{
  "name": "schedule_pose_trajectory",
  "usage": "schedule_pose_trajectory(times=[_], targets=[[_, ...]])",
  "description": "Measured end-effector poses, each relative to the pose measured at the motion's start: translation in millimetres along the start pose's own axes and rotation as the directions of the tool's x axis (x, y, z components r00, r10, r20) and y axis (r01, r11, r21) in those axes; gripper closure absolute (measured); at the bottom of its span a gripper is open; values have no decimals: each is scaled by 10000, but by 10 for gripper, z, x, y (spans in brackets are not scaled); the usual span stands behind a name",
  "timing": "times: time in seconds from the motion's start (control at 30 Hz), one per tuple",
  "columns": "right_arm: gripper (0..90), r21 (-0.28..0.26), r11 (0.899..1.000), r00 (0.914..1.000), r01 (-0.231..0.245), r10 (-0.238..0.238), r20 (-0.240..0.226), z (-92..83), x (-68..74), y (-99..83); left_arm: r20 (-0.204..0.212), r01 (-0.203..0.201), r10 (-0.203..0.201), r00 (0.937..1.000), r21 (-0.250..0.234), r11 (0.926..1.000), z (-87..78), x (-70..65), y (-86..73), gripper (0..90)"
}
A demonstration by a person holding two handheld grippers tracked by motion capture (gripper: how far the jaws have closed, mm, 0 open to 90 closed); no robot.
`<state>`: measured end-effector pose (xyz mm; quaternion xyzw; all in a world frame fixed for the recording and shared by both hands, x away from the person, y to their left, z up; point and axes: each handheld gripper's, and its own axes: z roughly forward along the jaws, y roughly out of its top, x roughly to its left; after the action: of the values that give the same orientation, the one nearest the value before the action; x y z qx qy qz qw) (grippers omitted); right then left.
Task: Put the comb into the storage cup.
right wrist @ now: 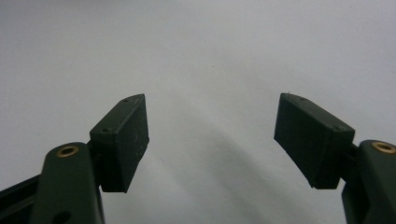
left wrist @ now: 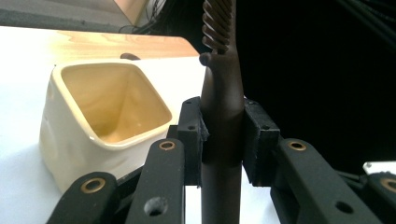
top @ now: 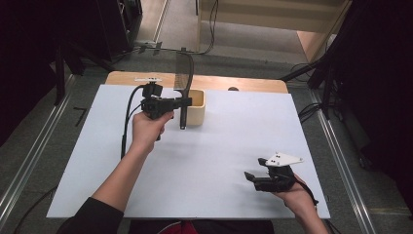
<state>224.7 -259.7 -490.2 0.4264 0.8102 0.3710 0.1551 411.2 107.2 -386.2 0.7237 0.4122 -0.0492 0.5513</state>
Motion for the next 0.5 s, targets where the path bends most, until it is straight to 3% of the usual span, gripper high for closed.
schedule_pose_trajectory(times=[0.5], targets=[[243,-3,10000,10000,13,-13,-47,15,6,13,-72,-152,150,9999,-208,9997,102,-27,170,733]])
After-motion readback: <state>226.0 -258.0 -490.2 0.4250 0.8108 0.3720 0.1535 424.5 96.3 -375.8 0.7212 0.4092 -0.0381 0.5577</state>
